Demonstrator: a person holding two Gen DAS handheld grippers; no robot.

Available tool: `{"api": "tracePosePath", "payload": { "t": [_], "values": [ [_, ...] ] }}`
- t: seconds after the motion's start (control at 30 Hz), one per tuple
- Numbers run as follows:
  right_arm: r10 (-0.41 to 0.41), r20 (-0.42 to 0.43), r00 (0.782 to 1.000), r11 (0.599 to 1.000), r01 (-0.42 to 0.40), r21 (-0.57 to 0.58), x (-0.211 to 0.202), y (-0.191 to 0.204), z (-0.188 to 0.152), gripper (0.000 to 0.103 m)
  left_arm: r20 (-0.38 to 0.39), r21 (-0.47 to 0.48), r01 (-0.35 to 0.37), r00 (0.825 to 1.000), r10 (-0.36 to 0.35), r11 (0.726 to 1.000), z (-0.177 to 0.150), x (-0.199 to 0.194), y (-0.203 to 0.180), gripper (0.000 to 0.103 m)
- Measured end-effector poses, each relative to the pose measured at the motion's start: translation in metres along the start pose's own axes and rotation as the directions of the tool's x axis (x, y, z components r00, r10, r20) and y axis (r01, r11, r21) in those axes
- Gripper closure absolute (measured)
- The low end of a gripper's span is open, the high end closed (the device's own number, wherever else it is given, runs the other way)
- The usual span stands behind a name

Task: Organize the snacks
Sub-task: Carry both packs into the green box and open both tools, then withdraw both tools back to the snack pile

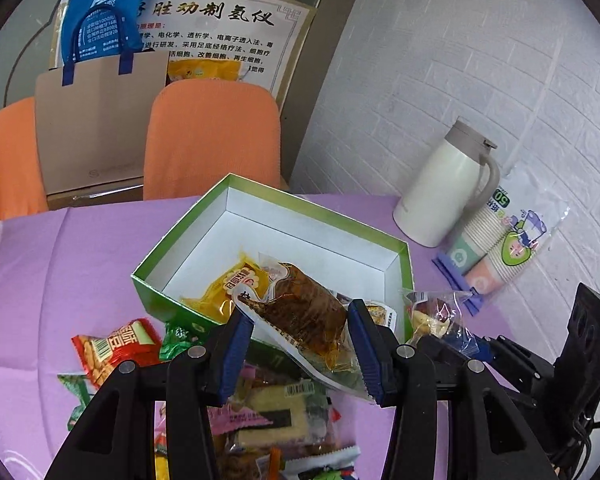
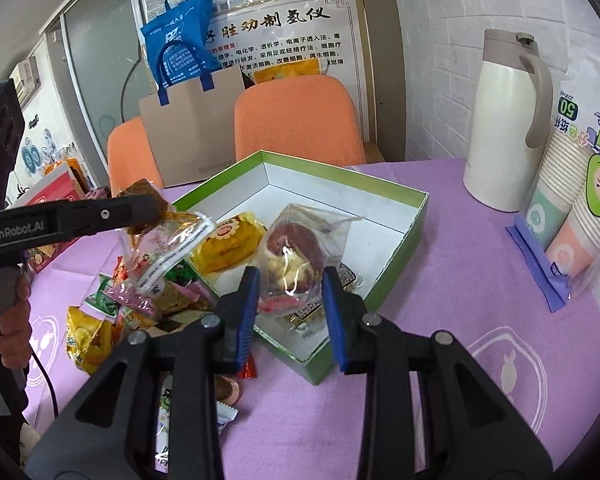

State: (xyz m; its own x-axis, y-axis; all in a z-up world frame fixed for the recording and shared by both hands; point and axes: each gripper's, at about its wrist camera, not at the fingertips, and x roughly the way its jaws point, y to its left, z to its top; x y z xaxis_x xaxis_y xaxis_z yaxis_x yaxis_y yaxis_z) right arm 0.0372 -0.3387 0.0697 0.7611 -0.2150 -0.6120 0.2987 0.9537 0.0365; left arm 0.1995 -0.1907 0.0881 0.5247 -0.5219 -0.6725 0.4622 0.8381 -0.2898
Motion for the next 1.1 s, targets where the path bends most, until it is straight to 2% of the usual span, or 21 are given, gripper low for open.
{"api": "tracePosePath", "payload": {
  "t": [0.17,0.47,0.5,0.53,0.57,0.6,0.67,0.8,0.87,1.1],
  "values": [
    [0.002,-0.049,0.999,1.000,-0.003,-0.009,0.024,-0.005,0.001,0.069,-0.043,-0.019,-0.016,0.999,0.015,1.000,0.004,0.030,0.004,0.053],
    [-0.010,-0.101,0.995,0.994,0.000,-0.106,0.061,0.005,0.002,0.066,-0.071,-0.020,-0.028,0.997,0.027,0.999,0.007,0.054,0.008,0.049],
    [-0.002,-0.103,0.995,0.994,-0.010,-0.113,0.064,0.004,0.001,0.062,-0.068,-0.021,-0.026,0.997,0.024,0.999,0.006,0.055,0.010,0.043],
    [-0.011,-0.109,0.994,0.993,-0.002,-0.117,0.067,0.002,0.001,0.043,-0.068,-0.026,-0.029,0.997,0.027,0.999,0.005,0.055,0.013,0.029],
    [-0.031,-0.110,0.993,0.993,0.018,-0.117,0.068,0.000,0.002,0.025,-0.066,-0.034,-0.040,0.997,0.038,0.999,0.005,0.054,0.015,0.022],
    [-0.058,-0.098,0.993,0.992,0.047,-0.117,0.066,-0.002,0.002,0.021,-0.052,-0.046,-0.055,0.997,0.053,0.997,0.003,0.051,0.018,0.015],
    [-0.066,-0.066,0.996,0.991,0.058,-0.121,0.058,-0.003,0.002,0.020,-0.020,-0.061,-0.065,0.998,0.064,0.996,0.002,0.045,0.023,0.015],
    [-0.077,-0.042,0.996,0.989,0.071,-0.129,0.041,-0.001,0.006,0.013,-0.019,-0.072,-0.067,0.998,0.066,0.995,0.002,0.033,0.027,0.014],
    [-0.086,-0.014,0.996,0.988,0.083,-0.129,0.027,0.002,0.009,0.003,-0.001,-0.063,-0.067,0.998,0.067,0.996,0.002,0.020,0.024,0.014],
    [-0.070,0.119,0.990,0.989,0.084,-0.120,-0.038,0.022,0.013,0.001,0.045,-0.024,-0.058,0.997,0.059,0.998,-0.009,-0.039,0.014,0.014]
  ]
}}
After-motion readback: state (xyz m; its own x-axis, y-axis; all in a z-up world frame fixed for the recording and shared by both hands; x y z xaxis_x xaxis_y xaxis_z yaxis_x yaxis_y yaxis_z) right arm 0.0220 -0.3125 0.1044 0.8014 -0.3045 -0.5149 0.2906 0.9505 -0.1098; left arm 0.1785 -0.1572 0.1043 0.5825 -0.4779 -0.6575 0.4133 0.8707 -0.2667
